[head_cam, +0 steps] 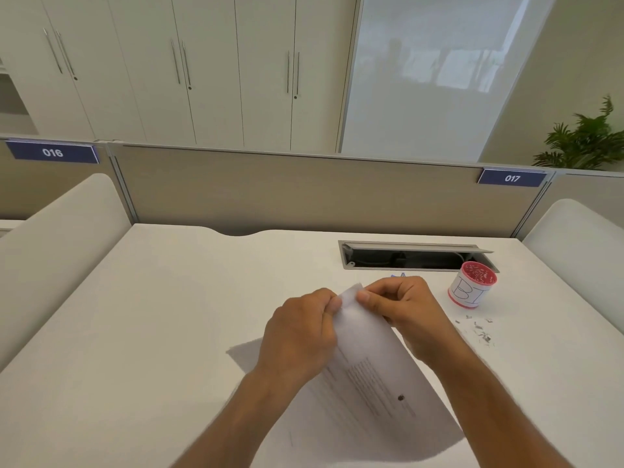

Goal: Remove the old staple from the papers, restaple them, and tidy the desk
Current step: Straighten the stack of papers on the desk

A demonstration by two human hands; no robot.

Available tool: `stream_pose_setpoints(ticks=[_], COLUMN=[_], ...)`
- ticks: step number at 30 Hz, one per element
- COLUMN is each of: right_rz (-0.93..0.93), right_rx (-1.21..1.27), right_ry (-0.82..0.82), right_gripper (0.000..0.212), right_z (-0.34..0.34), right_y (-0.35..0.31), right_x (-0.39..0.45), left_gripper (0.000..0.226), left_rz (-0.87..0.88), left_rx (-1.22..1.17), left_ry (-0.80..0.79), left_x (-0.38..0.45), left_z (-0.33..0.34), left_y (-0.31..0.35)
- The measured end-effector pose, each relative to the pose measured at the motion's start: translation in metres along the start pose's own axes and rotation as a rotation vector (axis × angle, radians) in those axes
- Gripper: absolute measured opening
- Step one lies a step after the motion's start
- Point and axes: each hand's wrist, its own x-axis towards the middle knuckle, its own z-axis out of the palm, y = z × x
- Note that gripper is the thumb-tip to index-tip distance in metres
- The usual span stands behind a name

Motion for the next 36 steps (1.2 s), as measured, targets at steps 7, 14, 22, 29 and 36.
stream_pose_setpoints(ticks=[7,14,22,29,36], right_rz=[0.193,0.234,0.247,0.226,0.313], right_rx=[-0.252,-0.439,-0.558,-0.579,-0.398], right_ry=[-0.311,-0.283,-0.250,-0.248,-0.257], right_gripper=[0.036,0.040,0.043,0.046,0.041], right_z=[-0.005,0.004,0.008,0.006,-0.011], right_y=[-0.012,0.011,0.040,0.063,0.087], right_x=[0.005,0.012,0.026,0.051,0.087], left_gripper=[0.031,0.035,0.035,0.033,0.029], left_rz=[-0.122,-0.224,-0.280,-0.311,-0.354], left_rx=[-0.036,-0.233,-0.222,-0.181,-0.090], left_ry=[0.020,-0.157,-0.184,-0.086,-0.030], left_x=[0.006,0.007,0.010,0.028,0.054], left_z=[-0.006,0.007,0.034,0.058,0.079], left_y=[-0.001,-0.024,-0.049,-0.059,-0.075])
